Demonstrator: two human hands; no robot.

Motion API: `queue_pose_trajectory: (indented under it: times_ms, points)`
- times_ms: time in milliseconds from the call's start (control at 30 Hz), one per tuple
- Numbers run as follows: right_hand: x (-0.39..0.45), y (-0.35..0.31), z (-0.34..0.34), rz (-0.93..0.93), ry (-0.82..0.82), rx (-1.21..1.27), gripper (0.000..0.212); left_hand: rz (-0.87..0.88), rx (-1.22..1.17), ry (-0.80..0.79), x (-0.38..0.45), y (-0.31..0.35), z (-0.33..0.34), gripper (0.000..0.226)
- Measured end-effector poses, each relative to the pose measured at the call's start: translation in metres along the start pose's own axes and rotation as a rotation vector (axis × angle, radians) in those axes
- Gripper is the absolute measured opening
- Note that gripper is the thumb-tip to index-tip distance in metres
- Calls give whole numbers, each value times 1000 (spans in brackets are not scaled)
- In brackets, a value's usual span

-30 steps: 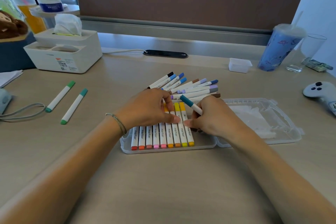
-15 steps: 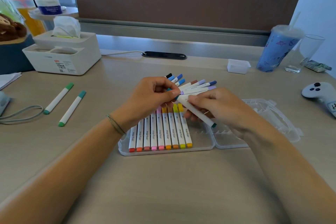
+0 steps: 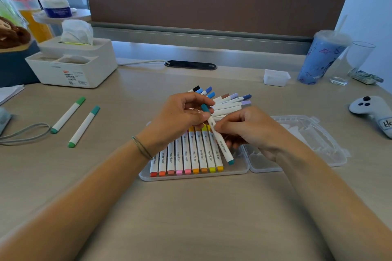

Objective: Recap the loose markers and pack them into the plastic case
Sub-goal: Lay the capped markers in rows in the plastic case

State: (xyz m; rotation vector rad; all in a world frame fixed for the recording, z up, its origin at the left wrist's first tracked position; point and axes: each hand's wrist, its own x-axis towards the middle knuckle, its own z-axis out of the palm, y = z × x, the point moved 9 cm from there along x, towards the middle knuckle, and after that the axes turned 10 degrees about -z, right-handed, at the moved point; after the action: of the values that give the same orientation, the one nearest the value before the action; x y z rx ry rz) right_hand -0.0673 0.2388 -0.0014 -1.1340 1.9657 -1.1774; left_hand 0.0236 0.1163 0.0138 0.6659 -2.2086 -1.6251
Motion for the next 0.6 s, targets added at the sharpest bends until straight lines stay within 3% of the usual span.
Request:
queue_pose_trajectory:
  times_ms: [133,233,367,600]
  points:
    - [3,3,1,31,17,-116,14,30,60,73,4,-5,1,26]
    - [4,8,-2,69,55,-103,14,53,298,156,7,-7,-2,30]
    - [5,16,-5,110,71,-222,13,-5,706,80,7,-16,4,36]
    - [7,13,-8,67,96,-503,15,7,819,28,6,-16,7,43]
